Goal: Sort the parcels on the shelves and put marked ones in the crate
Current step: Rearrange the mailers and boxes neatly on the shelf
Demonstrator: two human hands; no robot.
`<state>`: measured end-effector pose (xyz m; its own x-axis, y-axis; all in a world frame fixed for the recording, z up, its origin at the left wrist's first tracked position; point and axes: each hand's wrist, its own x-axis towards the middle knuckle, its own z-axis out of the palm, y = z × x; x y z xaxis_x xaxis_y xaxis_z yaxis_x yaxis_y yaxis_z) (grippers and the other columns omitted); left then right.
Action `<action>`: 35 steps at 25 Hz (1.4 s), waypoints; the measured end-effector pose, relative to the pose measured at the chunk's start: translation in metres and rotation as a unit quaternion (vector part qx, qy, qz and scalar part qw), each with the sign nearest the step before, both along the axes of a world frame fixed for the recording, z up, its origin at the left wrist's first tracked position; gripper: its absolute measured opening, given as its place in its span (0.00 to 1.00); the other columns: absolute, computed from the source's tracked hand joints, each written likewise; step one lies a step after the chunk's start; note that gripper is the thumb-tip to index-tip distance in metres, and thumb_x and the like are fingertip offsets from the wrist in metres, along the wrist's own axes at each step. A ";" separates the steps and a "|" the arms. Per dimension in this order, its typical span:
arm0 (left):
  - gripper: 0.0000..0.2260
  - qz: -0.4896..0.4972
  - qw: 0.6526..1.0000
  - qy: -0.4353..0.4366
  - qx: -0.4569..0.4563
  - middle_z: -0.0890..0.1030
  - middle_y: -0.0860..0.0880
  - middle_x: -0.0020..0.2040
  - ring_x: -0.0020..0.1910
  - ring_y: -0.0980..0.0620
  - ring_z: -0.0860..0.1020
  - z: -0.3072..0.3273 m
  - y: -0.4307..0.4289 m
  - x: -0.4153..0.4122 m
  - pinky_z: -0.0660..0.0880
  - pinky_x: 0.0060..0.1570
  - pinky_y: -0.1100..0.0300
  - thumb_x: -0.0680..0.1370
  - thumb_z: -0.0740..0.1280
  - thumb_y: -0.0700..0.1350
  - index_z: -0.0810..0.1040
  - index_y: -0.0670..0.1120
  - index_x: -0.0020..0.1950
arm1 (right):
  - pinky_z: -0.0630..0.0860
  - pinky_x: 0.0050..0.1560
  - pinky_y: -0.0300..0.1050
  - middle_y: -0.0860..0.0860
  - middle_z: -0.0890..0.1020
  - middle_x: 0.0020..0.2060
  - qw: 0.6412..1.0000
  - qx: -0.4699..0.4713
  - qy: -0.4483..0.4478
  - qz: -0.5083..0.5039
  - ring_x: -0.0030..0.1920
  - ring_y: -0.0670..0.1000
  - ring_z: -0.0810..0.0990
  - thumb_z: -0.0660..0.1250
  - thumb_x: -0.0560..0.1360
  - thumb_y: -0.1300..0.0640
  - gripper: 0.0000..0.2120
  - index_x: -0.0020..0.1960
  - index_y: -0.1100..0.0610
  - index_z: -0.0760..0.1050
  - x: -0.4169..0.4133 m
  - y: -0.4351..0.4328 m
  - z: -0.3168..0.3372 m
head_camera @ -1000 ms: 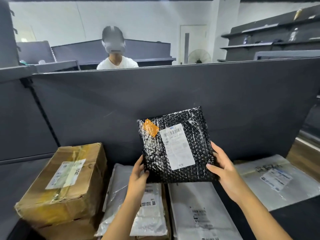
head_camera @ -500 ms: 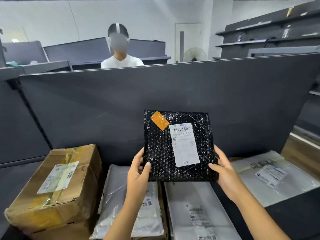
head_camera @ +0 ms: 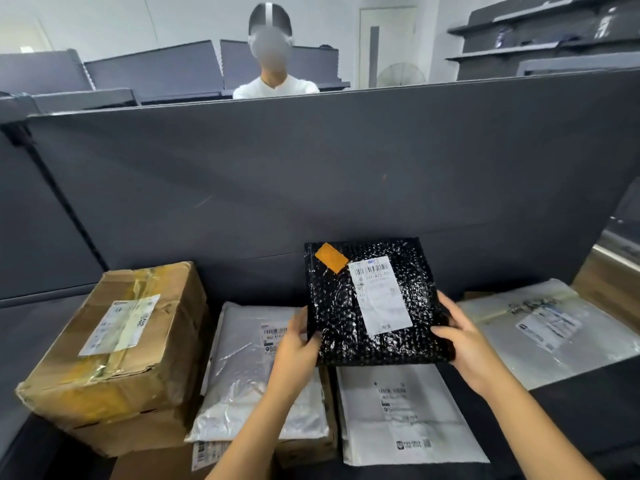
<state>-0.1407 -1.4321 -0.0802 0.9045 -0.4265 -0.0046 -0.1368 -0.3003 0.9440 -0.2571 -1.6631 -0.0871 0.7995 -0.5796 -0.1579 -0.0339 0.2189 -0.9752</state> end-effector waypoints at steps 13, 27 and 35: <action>0.25 -0.044 0.966 0.018 0.254 0.70 0.48 0.70 0.68 0.46 0.70 -0.054 -0.024 0.001 0.68 0.68 0.50 0.78 0.59 0.45 0.58 0.47 0.75 | 0.69 0.67 0.56 0.53 0.69 0.69 0.988 -0.038 0.148 0.034 0.66 0.56 0.71 0.58 0.73 0.75 0.34 0.74 0.51 0.61 0.001 -0.020 -0.051; 0.27 -0.082 0.803 -0.119 0.578 0.67 0.40 0.70 0.71 0.39 0.59 -0.095 -0.073 -0.014 0.50 0.71 0.41 0.77 0.56 0.52 0.62 0.39 0.72 | 0.69 0.66 0.56 0.57 0.69 0.69 0.966 0.053 0.250 0.041 0.67 0.58 0.70 0.55 0.71 0.79 0.33 0.72 0.56 0.64 0.011 -0.040 -0.136; 0.26 -0.151 0.791 -0.143 0.575 0.58 0.42 0.77 0.77 0.41 0.46 -0.109 -0.068 -0.026 0.33 0.71 0.39 0.77 0.57 0.51 0.63 0.44 0.74 | 0.70 0.57 0.46 0.54 0.73 0.59 0.961 -0.002 0.265 0.084 0.62 0.57 0.73 0.56 0.73 0.78 0.30 0.72 0.59 0.64 0.018 -0.044 -0.133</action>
<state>-0.1668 -1.5003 -0.1892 0.7968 -0.4856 -0.3597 -0.5242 -0.8515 -0.0119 -0.2387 -1.7069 -0.2205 0.6901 -0.4505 -0.5664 -0.5597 0.1639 -0.8123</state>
